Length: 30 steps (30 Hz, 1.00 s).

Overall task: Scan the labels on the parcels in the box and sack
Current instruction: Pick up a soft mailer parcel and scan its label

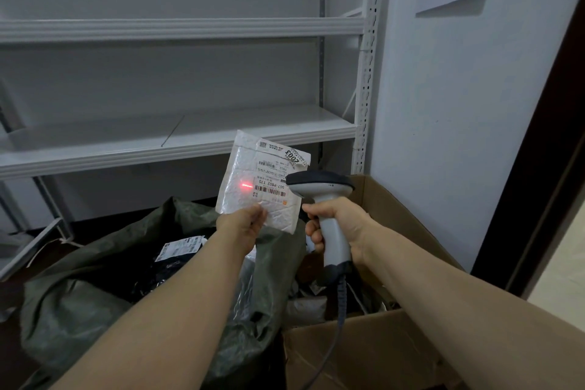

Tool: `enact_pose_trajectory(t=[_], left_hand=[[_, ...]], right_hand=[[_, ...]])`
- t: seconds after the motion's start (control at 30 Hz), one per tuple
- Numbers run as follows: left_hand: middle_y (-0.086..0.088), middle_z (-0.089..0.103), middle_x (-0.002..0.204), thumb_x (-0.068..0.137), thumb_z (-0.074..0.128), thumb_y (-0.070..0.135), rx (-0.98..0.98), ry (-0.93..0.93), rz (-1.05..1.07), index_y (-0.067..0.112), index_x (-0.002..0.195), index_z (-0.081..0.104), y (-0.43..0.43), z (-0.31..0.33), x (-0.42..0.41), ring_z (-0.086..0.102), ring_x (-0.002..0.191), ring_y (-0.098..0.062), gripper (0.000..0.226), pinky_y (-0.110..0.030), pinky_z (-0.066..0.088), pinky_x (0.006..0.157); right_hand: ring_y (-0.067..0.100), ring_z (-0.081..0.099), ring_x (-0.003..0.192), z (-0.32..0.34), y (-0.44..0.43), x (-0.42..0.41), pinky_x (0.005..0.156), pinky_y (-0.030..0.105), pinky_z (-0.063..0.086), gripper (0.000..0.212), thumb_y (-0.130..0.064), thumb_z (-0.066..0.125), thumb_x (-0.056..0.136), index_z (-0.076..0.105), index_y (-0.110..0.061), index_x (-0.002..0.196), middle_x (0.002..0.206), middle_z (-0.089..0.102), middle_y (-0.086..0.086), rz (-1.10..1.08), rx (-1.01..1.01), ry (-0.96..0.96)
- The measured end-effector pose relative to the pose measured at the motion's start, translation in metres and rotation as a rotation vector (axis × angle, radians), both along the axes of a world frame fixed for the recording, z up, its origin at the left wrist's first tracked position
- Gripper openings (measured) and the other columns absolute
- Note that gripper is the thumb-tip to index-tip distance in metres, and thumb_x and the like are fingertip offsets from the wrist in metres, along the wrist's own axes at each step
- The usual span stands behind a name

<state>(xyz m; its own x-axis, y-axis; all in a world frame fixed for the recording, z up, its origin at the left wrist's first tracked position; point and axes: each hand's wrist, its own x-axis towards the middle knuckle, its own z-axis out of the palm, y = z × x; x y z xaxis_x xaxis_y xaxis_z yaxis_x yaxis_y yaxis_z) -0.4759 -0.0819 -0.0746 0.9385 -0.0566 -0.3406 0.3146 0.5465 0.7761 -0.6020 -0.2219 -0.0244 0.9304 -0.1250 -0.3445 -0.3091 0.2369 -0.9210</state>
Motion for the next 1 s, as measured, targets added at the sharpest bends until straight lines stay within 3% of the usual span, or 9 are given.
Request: enact_pose_trajectory(t=[0.17,0.37,0.67,0.87,1.0], left_hand=[[-0.028,0.053,0.126,0.084,0.061,-0.012,0.008,0.012,-0.006,-0.005,0.131,0.044,0.001,0.0,0.0,0.061,0.079,-0.029,0.05,-0.028,0.059,0.06],[-0.029,0.053,0.126,0.083,0.061,-0.014,0.016,0.011,-0.004,-0.007,0.131,0.043,0.001,0.0,0.0,0.061,0.079,-0.029,0.051,-0.028,0.059,0.051],[-0.027,0.051,0.124,0.085,0.058,-0.014,0.039,0.029,-0.003,-0.005,0.133,0.04,0.007,0.004,-0.005,0.059,0.077,-0.029,0.052,-0.025,0.055,0.041],[-0.026,0.05,0.128,0.085,0.057,-0.014,0.057,0.017,-0.031,-0.004,0.133,0.04,0.01,0.008,-0.01,0.058,0.082,-0.029,0.052,-0.03,0.058,0.06],[-0.027,0.049,0.13,0.084,0.057,-0.016,0.042,0.008,-0.016,-0.005,0.133,0.04,0.01,0.008,-0.011,0.055,0.094,-0.034,0.053,-0.026,0.056,0.048]], right_hand=[[0.013,0.05,0.041,0.002,0.001,0.0,0.042,0.021,0.044,0.024,-0.019,0.064,0.085,0.058,-0.005,0.067,0.053,0.059,0.007,-0.001,0.001,0.004],[0.013,0.051,0.042,0.0,0.002,0.0,0.043,0.023,0.044,0.022,-0.02,0.066,0.084,0.059,-0.005,0.069,0.055,0.06,0.007,0.007,-0.004,0.011],[0.014,0.047,0.04,0.005,0.003,0.006,0.04,0.022,0.042,0.016,-0.016,0.064,0.086,0.06,0.0,0.084,0.055,0.059,0.011,-0.112,0.052,-0.145],[0.013,0.047,0.038,0.007,0.004,0.01,0.04,0.022,0.043,0.015,-0.015,0.063,0.087,0.061,0.0,0.085,0.054,0.058,0.011,-0.123,0.063,-0.154],[0.014,0.047,0.038,0.009,0.005,0.013,0.04,0.022,0.043,0.016,-0.016,0.064,0.086,0.061,-0.001,0.084,0.055,0.058,0.011,-0.126,0.065,-0.157]])
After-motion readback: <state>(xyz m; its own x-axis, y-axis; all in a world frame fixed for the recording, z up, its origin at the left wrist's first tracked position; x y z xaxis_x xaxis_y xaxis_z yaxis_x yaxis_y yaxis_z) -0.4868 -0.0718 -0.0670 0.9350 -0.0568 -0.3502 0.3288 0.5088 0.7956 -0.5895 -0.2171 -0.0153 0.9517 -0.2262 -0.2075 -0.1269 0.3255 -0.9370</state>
